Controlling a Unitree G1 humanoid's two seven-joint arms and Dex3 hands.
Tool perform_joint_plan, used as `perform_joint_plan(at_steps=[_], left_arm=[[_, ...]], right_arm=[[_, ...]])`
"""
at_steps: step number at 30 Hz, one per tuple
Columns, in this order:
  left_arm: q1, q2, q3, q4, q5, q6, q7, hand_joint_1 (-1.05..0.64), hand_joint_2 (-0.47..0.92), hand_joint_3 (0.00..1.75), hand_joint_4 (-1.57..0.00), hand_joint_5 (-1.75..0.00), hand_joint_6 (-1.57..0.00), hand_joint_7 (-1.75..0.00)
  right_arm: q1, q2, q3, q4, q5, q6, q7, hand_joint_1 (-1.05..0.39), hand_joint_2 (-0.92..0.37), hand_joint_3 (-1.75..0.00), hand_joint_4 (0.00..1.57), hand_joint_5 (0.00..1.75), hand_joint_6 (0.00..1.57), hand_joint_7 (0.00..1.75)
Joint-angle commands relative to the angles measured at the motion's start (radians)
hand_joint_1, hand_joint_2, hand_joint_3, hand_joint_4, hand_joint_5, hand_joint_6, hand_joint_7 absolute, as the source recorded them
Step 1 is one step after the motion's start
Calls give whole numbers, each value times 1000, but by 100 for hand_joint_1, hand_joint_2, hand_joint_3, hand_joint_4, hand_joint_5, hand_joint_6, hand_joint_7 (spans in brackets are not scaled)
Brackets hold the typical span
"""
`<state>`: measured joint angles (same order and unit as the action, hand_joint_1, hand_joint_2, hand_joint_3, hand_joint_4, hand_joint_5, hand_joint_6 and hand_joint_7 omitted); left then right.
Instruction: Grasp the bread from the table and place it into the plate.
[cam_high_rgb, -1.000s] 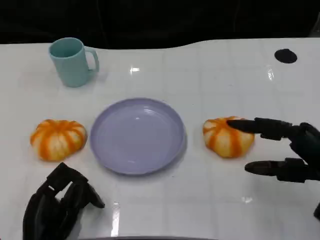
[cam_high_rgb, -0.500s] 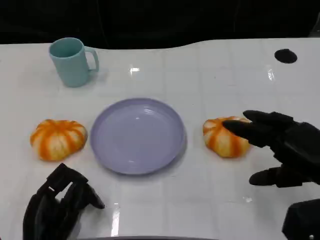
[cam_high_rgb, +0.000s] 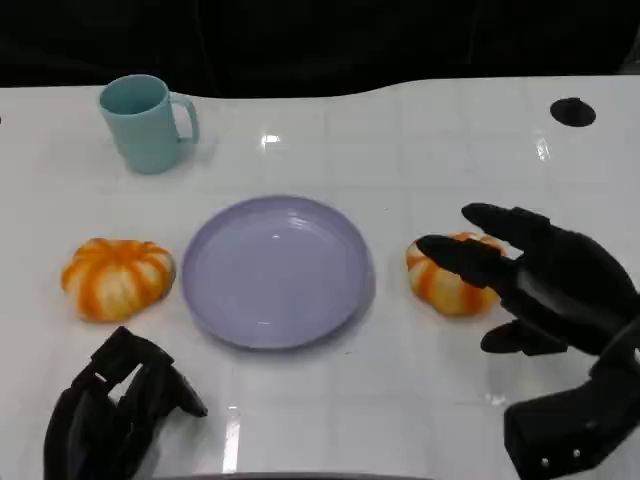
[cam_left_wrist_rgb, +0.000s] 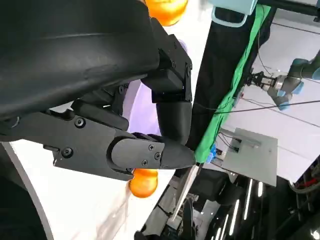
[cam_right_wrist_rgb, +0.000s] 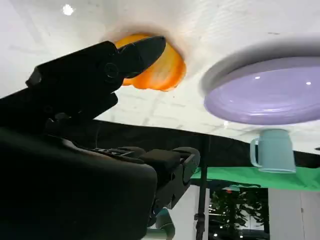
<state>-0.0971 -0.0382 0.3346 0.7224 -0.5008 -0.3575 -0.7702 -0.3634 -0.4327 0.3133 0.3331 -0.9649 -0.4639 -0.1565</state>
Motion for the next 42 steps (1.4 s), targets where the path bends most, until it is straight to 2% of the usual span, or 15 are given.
perform_joint_plan(at_steps=[1, 4, 9, 15, 22, 31, 38, 42], left_arm=[[-6, 14, 8, 2, -5, 0, 2, -58, 92, 24, -65, -175, -50, -156], [-7, 12, 9, 3, -9, 7, 2, -58, 92, 24, -65, -175, -50, -156], [-2, 13, 1, -6, 2, 0, 14, -60, 92, 23, -65, -175, -50, -156], [-4, 15, 4, 0, -5, -1, -1, -59, 92, 23, -64, -175, -50, -156], [4, 11, 0, -10, -1, -5, 6, -59, 92, 24, -65, -175, -52, -153], [2, 10, 2, -3, -4, -22, -4, -60, 92, 26, -66, -175, -52, -151], [4, 10, 2, -6, -1, -28, 3, -60, 92, 24, -66, -175, -53, -153], [7, 9, 4, -8, -8, -23, -4, -60, 92, 24, -67, -175, -52, -155]], right_arm=[[-57, 0, 47, 72, -23, 40, -55, -37, -72, 0, 23, 5, 36, 2], [-92, 2, 78, 126, -32, 61, -86, -37, -72, 0, 25, 5, 37, 2], [-128, -3, 114, 162, -39, 109, -82, -39, -73, 0, 26, 4, 36, 0], [-168, 3, 168, 195, -60, 195, -42, -43, -74, -1, 25, 2, 33, 0], [-224, 21, 225, 272, -52, 216, -24, -47, -75, -1, 25, 1, 30, 0], [-298, 89, 277, 432, -29, 223, -29, -47, -75, -1, 24, 0, 28, 0], [-367, 168, 332, 576, -35, 251, -56, -46, -76, 0, 27, 1, 29, 1], [-401, 210, 344, 663, -19, 252, -73, -40, -77, -1, 29, 2, 31, 1]])
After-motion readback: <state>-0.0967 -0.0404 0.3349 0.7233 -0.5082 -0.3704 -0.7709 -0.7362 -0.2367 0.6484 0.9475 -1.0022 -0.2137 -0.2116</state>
